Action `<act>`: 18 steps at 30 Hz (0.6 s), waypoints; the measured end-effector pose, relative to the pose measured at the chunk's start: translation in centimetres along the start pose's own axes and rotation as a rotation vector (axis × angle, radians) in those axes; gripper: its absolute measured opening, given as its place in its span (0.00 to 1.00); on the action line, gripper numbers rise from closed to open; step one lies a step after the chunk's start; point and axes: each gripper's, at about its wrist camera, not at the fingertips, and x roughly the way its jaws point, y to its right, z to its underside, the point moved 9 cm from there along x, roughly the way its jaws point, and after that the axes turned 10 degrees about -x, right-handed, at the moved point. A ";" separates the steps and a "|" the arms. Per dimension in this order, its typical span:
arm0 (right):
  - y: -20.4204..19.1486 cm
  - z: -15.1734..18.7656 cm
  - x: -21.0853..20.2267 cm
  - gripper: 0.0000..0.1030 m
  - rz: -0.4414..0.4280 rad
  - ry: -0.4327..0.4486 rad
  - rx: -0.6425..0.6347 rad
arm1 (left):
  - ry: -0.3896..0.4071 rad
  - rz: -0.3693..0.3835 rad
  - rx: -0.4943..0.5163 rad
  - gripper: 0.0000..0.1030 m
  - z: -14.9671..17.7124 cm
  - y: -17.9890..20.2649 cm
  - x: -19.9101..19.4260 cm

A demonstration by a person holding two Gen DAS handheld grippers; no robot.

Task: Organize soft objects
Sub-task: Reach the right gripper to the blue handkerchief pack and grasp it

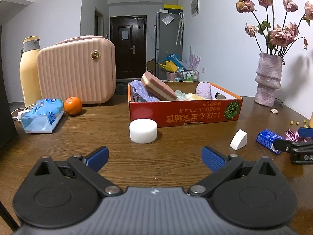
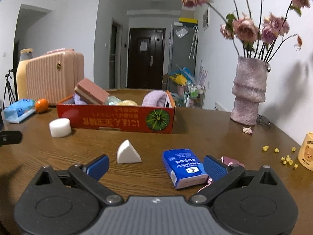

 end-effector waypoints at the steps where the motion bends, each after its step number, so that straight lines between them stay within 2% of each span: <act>1: 0.3 0.1 0.7 0.98 -0.004 -0.014 -0.001 | 0.001 -0.002 -0.001 1.00 0.0 -0.1 0.0; 13: 2.9 1.0 7.6 0.91 -0.020 -0.139 -0.030 | -0.027 -0.026 -0.011 1.00 0.4 -0.5 0.9; 18: 3.5 1.2 9.3 0.83 -0.059 -0.179 -0.002 | -0.043 -0.032 -0.013 1.00 0.6 -0.6 1.3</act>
